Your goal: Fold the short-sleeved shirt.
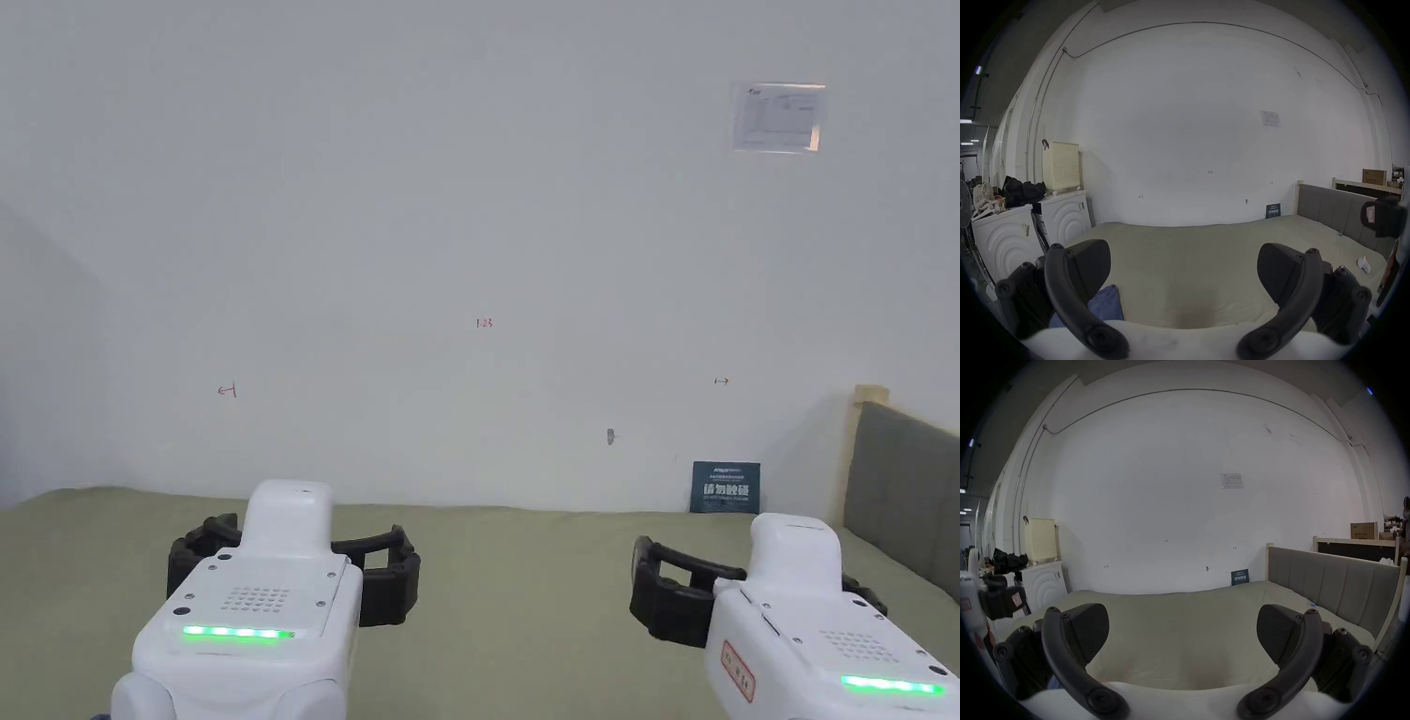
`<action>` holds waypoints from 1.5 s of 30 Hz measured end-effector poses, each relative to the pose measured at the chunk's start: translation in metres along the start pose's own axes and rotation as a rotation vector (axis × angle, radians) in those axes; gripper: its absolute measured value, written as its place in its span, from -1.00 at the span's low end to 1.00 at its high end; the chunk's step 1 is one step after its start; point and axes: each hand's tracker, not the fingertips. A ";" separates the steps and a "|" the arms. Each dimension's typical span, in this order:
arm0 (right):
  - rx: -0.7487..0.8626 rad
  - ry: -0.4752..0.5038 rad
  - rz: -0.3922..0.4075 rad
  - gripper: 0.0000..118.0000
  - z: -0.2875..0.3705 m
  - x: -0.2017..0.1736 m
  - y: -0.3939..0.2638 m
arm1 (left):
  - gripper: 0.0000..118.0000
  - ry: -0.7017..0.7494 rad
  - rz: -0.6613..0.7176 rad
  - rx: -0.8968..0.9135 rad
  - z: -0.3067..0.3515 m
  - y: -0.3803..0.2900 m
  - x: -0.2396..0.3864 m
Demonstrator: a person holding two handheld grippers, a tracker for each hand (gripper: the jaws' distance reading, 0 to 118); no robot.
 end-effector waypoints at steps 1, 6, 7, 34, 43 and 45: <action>0.004 0.000 0.017 1.00 0.000 -0.001 0.000 | 1.00 0.001 0.006 -0.008 -0.002 0.000 -0.002; 0.004 0.004 0.082 1.00 0.001 -0.008 -0.003 | 1.00 -0.016 0.038 -0.035 -0.004 -0.005 -0.008; 0.000 0.003 0.093 1.00 0.000 -0.008 -0.004 | 1.00 -0.011 0.042 -0.037 -0.004 -0.006 -0.009; -0.043 -0.002 0.128 1.00 -0.007 -0.014 -0.019 | 1.00 -0.016 0.014 -0.048 -0.003 -0.011 -0.004; -0.054 -0.003 0.129 1.00 -0.007 -0.013 -0.020 | 1.00 -0.026 0.015 -0.059 -0.004 -0.014 -0.003; -0.060 -0.001 0.128 1.00 -0.008 -0.013 -0.020 | 1.00 -0.025 0.018 -0.062 -0.004 -0.015 -0.003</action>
